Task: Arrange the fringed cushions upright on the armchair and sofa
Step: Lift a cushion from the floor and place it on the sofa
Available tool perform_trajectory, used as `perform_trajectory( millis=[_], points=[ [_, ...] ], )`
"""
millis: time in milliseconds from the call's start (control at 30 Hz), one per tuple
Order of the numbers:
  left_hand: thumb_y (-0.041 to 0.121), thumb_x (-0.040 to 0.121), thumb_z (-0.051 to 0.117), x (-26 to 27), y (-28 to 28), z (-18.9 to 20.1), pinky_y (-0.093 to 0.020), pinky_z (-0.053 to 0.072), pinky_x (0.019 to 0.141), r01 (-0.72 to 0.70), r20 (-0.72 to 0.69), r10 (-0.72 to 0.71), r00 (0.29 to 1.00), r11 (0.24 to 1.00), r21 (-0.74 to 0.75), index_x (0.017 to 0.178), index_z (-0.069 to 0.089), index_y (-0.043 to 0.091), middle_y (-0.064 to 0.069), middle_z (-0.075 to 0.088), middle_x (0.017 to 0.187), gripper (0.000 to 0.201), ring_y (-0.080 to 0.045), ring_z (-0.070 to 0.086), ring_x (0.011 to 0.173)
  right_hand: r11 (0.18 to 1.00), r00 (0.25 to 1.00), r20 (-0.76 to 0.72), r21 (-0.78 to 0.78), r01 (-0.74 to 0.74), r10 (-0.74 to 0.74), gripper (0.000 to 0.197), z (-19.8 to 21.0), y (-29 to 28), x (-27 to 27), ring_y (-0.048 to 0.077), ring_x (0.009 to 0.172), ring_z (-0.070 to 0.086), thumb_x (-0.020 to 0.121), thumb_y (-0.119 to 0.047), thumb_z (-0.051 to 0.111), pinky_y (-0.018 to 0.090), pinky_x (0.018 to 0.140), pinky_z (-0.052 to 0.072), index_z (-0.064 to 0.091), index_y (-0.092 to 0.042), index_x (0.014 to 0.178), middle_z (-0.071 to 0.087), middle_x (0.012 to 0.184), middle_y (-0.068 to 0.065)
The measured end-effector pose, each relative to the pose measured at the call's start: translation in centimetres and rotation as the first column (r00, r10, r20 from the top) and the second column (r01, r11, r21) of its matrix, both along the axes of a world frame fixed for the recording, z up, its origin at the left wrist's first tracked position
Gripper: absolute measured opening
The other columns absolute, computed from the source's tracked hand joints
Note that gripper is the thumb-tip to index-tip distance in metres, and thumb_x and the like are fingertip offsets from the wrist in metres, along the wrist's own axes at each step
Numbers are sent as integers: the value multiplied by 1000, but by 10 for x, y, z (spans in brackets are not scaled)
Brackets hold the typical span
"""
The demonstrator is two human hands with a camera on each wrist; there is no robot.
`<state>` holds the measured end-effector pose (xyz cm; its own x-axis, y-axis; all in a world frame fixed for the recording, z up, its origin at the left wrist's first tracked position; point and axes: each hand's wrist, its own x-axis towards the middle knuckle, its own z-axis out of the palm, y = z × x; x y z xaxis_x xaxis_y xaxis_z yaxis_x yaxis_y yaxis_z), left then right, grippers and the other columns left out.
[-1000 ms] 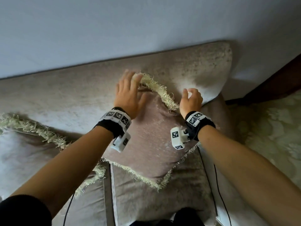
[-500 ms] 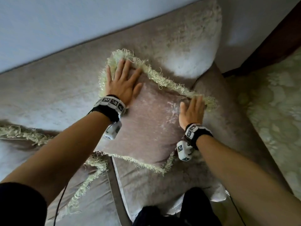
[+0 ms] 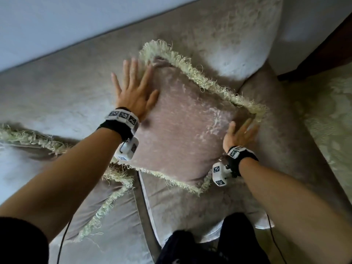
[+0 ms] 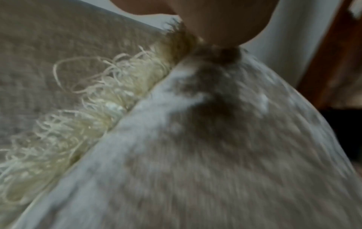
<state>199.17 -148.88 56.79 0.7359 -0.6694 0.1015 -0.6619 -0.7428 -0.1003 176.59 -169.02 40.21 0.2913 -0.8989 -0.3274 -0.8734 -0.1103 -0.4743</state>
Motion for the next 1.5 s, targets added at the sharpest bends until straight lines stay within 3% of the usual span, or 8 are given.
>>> perform_trajectory(
  millis=[367, 600, 767, 867, 1100, 1200, 1333, 1500],
  points=[
    [62, 97, 11, 0, -1, -25, -60, -7, 113, -113, -58, 111, 992, 993, -23, 152, 0, 43, -7, -5, 164, 60, -32, -5, 150, 608, 536, -365, 115, -786, 761, 92, -29, 78, -56, 35, 149, 6, 91, -63, 37, 56, 113, 27, -31, -32, 145, -10, 163, 14],
    [65, 95, 9, -49, 44, -47, -57, -4, 118, -372, -283, 317, 905, 913, -166, 154, -6, 36, -7, -8, 163, 67, -27, -9, 150, 57, 51, 28, -294, -954, 998, 12, 57, 131, 4, 26, 61, 60, 88, -21, 55, 40, 62, 56, 60, -17, 77, 59, 65, 1],
    [61, 97, 13, -63, 105, -82, -55, 2, 120, -620, -453, 505, 735, 771, -147, 154, -6, 34, -5, -12, 163, 66, -24, -9, 150, 95, 214, -218, -452, -887, 952, 71, 71, 132, 69, 33, 149, 11, 87, -35, 54, 55, 118, 8, 27, -21, 151, 12, 162, 16],
    [70, 92, 7, -76, 135, -118, -50, -1, 118, -713, -595, 576, 561, 701, 7, 151, -11, 41, -4, -15, 163, 68, -26, -10, 150, -206, -256, -432, 161, -965, 865, 81, 21, 132, 11, 32, 148, -18, 82, -44, 63, 63, 114, -6, 23, -35, 151, -17, 162, 9],
    [69, 92, 16, -97, 130, -128, -50, -6, 116, -831, -776, 505, 377, 554, -43, 153, -7, 40, -5, -10, 163, 71, -28, -8, 150, -206, -208, -205, 33, -978, 957, 19, 35, 150, -9, 18, 67, 61, 86, -16, 60, 25, 52, 48, 67, -12, 103, 70, 91, 9],
    [67, 94, 22, -104, 119, -115, -52, 0, 117, -812, -767, 466, 442, 571, -121, 153, -4, 41, -5, -11, 163, 70, -29, -5, 149, -81, 56, -260, -487, -869, 964, 56, 57, 130, 29, 25, 137, 40, 81, -22, 57, 46, 110, 37, 50, -18, 136, 37, 153, 14],
    [66, 94, 33, -101, 105, -97, -50, 1, 117, -755, -733, 412, 542, 621, -210, 154, 1, 40, -2, -9, 163, 73, -25, -6, 150, 35, 3, -558, 46, -998, 830, 103, 46, 87, -11, 29, 150, -4, 80, -21, 65, 54, 114, 25, -5, -33, 154, -25, 160, 5],
    [64, 91, 42, -77, 80, -87, -51, 13, 120, -639, -645, 347, 681, 712, -291, 154, 20, 24, -6, 12, 163, 77, -26, 8, 150, 171, -135, -439, 589, -790, 889, 29, 68, 65, -33, 24, 72, 62, 87, -37, 63, 30, 69, 50, 65, -9, 96, 66, 88, 6]
  ],
)
